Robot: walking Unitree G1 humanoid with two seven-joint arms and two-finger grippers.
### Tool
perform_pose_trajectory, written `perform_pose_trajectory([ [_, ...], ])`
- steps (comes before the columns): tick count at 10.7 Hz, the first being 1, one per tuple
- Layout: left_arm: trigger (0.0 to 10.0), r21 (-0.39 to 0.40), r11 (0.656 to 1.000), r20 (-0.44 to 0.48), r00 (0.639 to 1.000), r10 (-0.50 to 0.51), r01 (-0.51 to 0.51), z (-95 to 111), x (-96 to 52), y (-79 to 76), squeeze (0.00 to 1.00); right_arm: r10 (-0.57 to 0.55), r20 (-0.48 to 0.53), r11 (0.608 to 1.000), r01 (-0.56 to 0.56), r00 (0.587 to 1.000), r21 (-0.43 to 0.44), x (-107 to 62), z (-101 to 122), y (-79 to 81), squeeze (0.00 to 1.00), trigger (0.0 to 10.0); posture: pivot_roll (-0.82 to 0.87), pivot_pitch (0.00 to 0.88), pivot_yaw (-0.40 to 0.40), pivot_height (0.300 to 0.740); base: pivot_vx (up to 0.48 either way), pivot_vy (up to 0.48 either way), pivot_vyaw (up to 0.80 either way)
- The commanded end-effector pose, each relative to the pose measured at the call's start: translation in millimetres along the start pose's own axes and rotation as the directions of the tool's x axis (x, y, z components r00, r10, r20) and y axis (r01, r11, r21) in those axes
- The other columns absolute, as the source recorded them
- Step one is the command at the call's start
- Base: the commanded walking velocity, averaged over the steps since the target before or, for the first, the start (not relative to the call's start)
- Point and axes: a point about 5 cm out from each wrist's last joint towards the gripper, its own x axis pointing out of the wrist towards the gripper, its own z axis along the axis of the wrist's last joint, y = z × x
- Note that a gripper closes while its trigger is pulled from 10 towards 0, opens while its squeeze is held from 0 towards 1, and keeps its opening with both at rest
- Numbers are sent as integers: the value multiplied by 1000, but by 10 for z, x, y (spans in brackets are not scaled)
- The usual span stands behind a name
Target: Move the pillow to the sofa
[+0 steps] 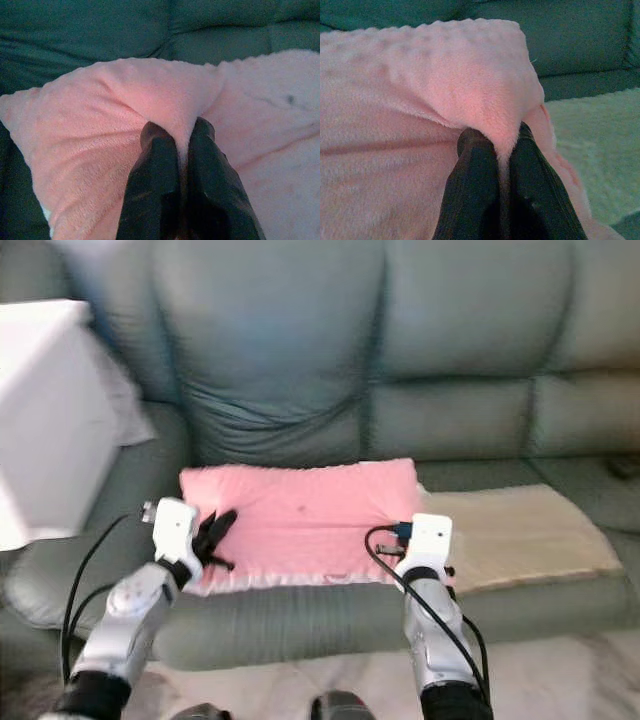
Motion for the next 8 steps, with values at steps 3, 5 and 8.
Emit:
perform_pose_trajectory([
  [3,10000,12,1000,10,1000,19,-19,25,-13,57,0,-19,26,1000,19,999,3,17,96,-40,0,10000,-64,0,-43,740,0,0,0],
  [5,10000,59,996,-3,997,74,-74,9,-7,195,0,-23,31,1000,22,999,21,51,145,-42,0,10000,-62,0,-44,740,0,0,0],
  [8,10000,96,985,-33,989,147,-143,56,15,566,0,8,58,1000,-10,998,20,102,227,0,0,10000,-61,4,-48,740,0,0,0],
])
